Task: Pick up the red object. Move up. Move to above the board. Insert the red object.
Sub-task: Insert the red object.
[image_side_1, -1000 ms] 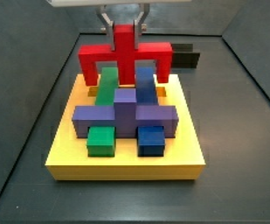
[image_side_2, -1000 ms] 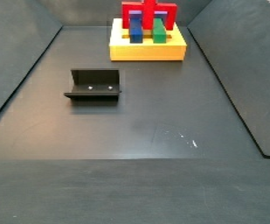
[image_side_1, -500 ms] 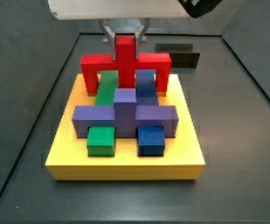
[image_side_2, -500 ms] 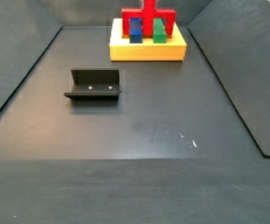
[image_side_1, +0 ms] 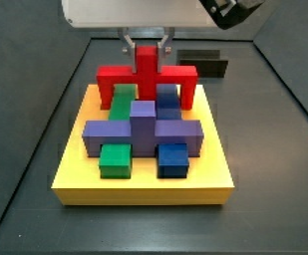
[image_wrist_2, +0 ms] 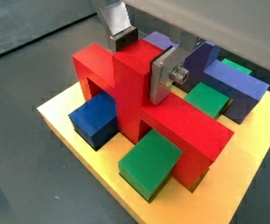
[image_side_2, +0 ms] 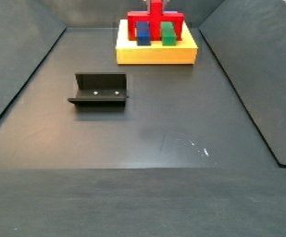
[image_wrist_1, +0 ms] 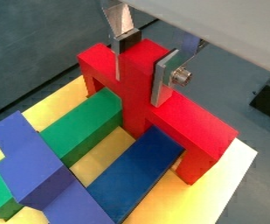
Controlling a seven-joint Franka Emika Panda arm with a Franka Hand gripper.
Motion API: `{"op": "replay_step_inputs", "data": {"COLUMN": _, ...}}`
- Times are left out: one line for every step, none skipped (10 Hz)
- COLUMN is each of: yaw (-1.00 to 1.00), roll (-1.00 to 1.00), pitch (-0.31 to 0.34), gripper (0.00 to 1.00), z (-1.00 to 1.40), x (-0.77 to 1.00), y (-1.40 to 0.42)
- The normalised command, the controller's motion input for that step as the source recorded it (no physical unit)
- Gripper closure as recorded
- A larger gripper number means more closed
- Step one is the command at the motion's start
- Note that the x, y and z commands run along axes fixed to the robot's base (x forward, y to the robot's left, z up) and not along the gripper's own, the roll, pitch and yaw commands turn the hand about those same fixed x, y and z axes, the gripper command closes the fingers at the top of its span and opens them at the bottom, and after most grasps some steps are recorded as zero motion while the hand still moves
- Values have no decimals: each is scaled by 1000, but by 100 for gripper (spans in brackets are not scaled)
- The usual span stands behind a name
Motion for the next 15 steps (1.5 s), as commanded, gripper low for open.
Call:
{"op": "replay_step_inputs", "data": {"yaw": -3, "roll": 23, "pitch": 0, "gripper": 100, "z": -251, "x": 71, "y": 0}}
{"op": "replay_step_inputs", "data": {"yaw": 0, "roll": 49, "pitch": 0, "gripper": 100, "z": -277, "x": 23, "y": 0}}
{"op": "replay_step_inputs", "data": {"yaw": 0, "roll": 54, "pitch": -13, "gripper": 100, "z": -260, "x": -9, "y": 0}}
{"op": "replay_step_inputs", "data": {"yaw": 0, "roll": 76, "pitch": -10, "gripper": 100, "z": -320, "x": -154, "y": 0}}
{"op": "replay_step_inputs", "data": {"yaw": 0, "roll": 89, "pitch": -14, "gripper": 100, "z": -351, "x": -209, "y": 0}}
{"op": "replay_step_inputs", "data": {"yaw": 0, "roll": 100, "pitch": -11, "gripper": 100, "z": -371, "x": -240, "y": 6}}
{"op": "replay_step_inputs", "data": {"yaw": 0, "roll": 74, "pitch": -17, "gripper": 100, "z": -329, "x": -237, "y": 0}}
{"op": "replay_step_inputs", "data": {"yaw": 0, "roll": 70, "pitch": -14, "gripper": 100, "z": -300, "x": -217, "y": 0}}
{"op": "replay_step_inputs", "data": {"yaw": 0, "roll": 63, "pitch": -10, "gripper": 100, "z": -277, "x": -131, "y": 0}}
{"op": "replay_step_inputs", "data": {"yaw": 0, "roll": 66, "pitch": -4, "gripper": 100, "z": -337, "x": -23, "y": 0}}
{"op": "replay_step_inputs", "data": {"yaw": 0, "roll": 0, "pitch": -103, "gripper": 100, "z": -594, "x": 0, "y": 0}}
{"op": "replay_step_inputs", "data": {"yaw": 0, "roll": -33, "pitch": -206, "gripper": 100, "z": -743, "x": 0, "y": 0}}
{"op": "replay_step_inputs", "data": {"yaw": 0, "roll": -29, "pitch": -243, "gripper": 100, "z": -771, "x": -37, "y": 0}}
{"op": "replay_step_inputs", "data": {"yaw": 0, "roll": 0, "pitch": -154, "gripper": 100, "z": -723, "x": -3, "y": 0}}
{"op": "replay_step_inputs", "data": {"yaw": 0, "roll": 81, "pitch": 0, "gripper": 100, "z": -680, "x": 0, "y": 0}}
